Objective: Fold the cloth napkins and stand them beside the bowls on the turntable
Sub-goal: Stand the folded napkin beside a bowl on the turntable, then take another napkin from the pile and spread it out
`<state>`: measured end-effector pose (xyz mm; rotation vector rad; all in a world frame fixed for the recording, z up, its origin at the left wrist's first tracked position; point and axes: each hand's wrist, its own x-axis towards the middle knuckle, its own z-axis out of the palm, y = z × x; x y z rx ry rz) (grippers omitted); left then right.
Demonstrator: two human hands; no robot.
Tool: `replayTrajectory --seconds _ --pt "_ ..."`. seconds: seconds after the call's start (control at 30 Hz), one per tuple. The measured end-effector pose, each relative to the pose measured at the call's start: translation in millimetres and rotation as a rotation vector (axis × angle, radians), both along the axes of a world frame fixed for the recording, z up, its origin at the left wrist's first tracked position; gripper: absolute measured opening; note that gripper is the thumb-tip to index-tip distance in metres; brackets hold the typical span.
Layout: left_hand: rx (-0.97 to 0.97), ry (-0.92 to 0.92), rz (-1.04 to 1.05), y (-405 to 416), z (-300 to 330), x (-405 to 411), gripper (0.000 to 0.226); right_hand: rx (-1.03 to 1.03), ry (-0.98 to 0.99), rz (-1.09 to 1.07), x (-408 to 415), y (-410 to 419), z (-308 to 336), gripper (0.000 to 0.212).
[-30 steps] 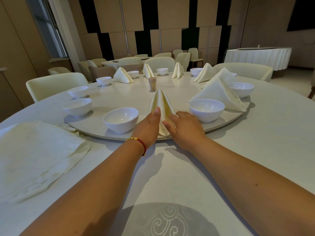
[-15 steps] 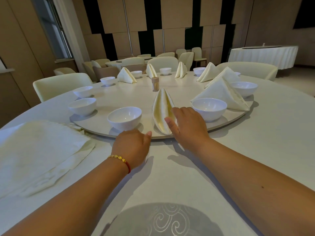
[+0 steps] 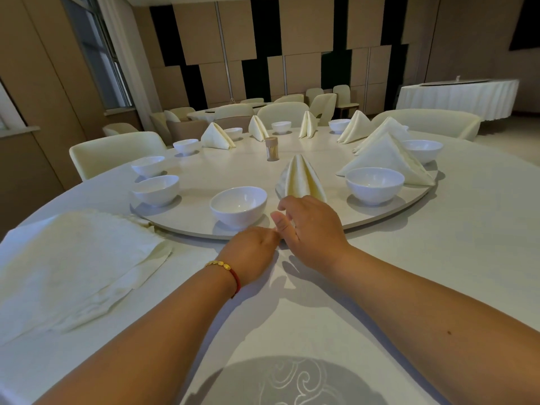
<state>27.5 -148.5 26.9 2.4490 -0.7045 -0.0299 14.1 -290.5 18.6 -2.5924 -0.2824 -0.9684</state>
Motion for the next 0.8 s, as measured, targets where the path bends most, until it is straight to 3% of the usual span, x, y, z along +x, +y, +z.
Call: replayTrajectory --seconds 0.07,0.17,0.23,0.43,0.6,0.8 --pt "-0.111 -0.042 0.06 11 -2 3 0.051 -0.002 0.009 0.009 -1 2 -1 0.069" --pt "-0.022 -0.331 0.249 36 -11 15 0.058 0.001 0.017 0.049 -2 5 -3 0.069" --pt "0.066 -0.426 0.302 54 -17 25 0.055 -0.027 0.055 0.091 -1 9 -6 0.068" --pt "0.328 -0.155 0.332 80 -46 46 0.056 -0.206 0.209 0.237 -1 26 -19 0.068" --pt "0.309 -0.17 0.276 71 -44 39 0.054 -0.278 0.35 0.265 0 29 -29 0.086" --pt "0.307 -0.186 0.196 72 -42 34 0.052 -0.393 0.48 0.1 0 33 -27 0.106"
